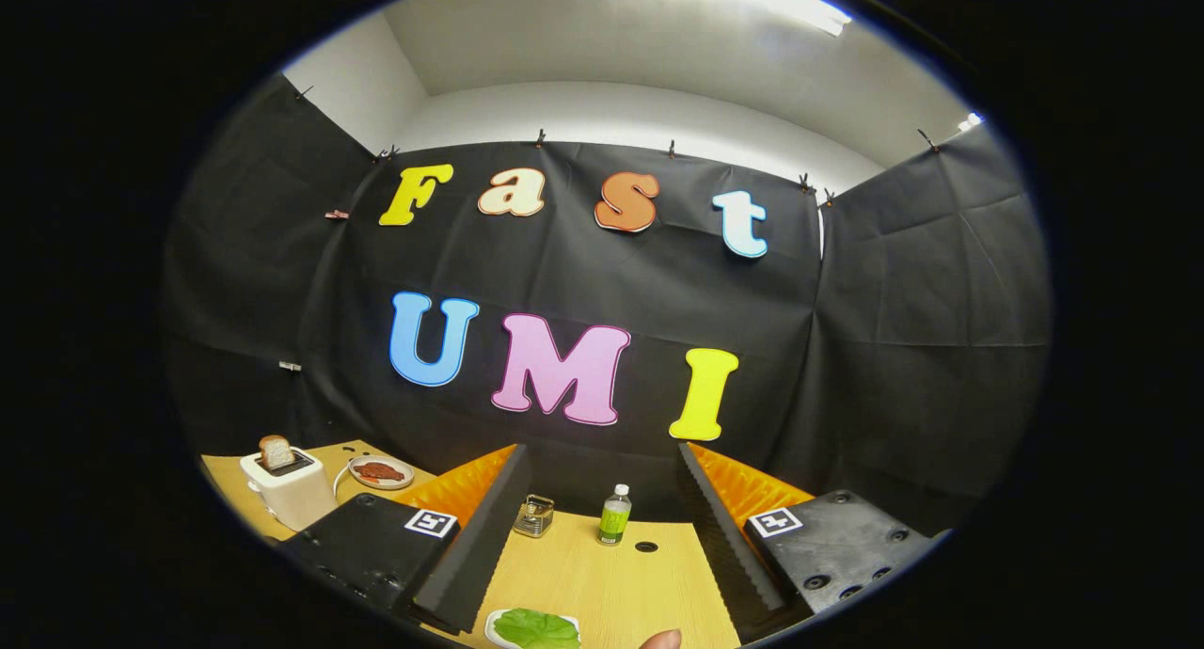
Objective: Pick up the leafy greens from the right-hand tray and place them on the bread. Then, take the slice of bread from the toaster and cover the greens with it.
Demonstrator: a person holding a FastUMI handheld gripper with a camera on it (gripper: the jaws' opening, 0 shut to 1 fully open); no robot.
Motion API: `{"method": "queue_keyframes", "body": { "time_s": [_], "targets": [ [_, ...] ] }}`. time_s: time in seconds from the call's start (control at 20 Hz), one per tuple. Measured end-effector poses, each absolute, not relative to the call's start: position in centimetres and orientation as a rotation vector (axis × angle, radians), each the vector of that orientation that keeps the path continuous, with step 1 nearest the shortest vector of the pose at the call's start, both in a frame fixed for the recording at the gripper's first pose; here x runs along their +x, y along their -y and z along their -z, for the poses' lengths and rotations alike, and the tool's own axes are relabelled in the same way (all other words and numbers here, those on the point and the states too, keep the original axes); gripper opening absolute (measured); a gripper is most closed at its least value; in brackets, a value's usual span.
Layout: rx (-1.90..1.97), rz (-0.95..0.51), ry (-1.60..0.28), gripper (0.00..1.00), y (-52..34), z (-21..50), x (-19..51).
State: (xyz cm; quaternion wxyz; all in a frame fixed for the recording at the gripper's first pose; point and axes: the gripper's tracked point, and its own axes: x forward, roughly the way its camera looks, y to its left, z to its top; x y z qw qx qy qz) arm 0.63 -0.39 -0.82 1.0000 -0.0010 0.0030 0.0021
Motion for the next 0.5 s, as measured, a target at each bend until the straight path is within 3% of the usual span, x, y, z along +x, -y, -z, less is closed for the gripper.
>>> {"method": "queue_keyframes", "body": {
  "time_s": [0.5],
  "targets": [
    [-0.011,-0.122,-0.108,0.96,-1.6,4.8,2.3]
  ]
}}
